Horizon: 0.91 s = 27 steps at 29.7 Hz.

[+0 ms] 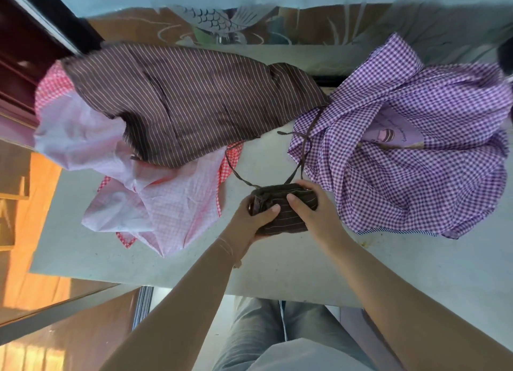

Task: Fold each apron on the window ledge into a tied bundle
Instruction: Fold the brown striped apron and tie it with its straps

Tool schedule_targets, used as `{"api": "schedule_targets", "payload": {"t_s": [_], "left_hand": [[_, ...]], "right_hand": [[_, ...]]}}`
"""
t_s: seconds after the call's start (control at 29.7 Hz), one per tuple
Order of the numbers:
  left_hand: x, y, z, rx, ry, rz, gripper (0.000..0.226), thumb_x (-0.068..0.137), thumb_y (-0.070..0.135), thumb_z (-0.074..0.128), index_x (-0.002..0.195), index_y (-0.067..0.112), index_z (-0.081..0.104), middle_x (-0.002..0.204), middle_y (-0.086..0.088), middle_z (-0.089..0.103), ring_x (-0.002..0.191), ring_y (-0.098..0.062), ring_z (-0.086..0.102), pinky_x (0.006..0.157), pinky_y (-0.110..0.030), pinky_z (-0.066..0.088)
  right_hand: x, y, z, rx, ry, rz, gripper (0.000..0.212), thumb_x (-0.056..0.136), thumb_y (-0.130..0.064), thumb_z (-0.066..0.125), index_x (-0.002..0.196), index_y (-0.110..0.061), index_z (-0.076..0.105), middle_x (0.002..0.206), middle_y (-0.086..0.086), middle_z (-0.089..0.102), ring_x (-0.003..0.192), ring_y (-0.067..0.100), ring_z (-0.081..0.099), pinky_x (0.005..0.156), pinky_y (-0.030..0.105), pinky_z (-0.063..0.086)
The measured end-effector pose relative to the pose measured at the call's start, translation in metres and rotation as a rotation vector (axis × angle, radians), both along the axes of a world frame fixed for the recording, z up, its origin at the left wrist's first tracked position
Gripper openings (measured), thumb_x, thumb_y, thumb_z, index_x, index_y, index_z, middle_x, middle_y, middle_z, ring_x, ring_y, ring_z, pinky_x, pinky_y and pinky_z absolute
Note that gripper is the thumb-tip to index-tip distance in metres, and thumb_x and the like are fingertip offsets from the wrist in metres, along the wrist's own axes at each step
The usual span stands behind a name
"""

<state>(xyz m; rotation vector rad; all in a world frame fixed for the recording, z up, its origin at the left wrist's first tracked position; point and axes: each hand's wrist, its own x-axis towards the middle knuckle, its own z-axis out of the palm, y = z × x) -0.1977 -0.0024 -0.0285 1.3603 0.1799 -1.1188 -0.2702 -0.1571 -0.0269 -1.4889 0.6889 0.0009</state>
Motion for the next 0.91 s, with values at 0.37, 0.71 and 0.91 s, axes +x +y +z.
{"api": "schedule_targets", "payload": {"t_s": [0.37,0.71,0.91], "left_hand": [[0.028,0.026,0.083,0.134,-0.428,-0.253,0.015,0.095,0.016,0.056,0.108,0.022,0.058,0.097,-0.002,0.069,0.088,-0.017,0.066,0.072,-0.021,0.054],[0.067,0.055,0.132,0.414,-0.745,-0.651,0.025,0.091,0.022,0.058,0.113,0.020,0.046,0.098,-0.007,0.061,0.088,-0.024,0.064,0.074,-0.035,0.059],[0.051,0.038,0.106,0.553,-1.138,-0.485,0.041,0.093,0.014,0.050,0.126,0.032,0.034,0.109,-0.004,0.056,0.086,-0.017,0.061,0.073,-0.036,0.059]], "right_hand": [[0.018,-0.007,0.064,-0.138,0.077,0.268,0.044,0.104,-0.041,0.021,0.122,-0.017,0.054,0.118,-0.009,0.055,0.124,0.013,0.048,0.094,0.016,0.035],[0.056,-0.008,0.112,-0.292,0.141,0.641,0.038,0.098,-0.043,0.046,0.073,-0.017,0.057,0.052,-0.006,0.041,0.044,0.005,0.035,0.046,0.018,0.030],[0.055,0.023,0.149,0.001,-0.008,0.395,0.030,0.103,-0.026,0.040,0.087,-0.010,0.059,0.049,-0.010,0.041,0.043,0.005,0.033,0.040,0.019,0.027]]}}
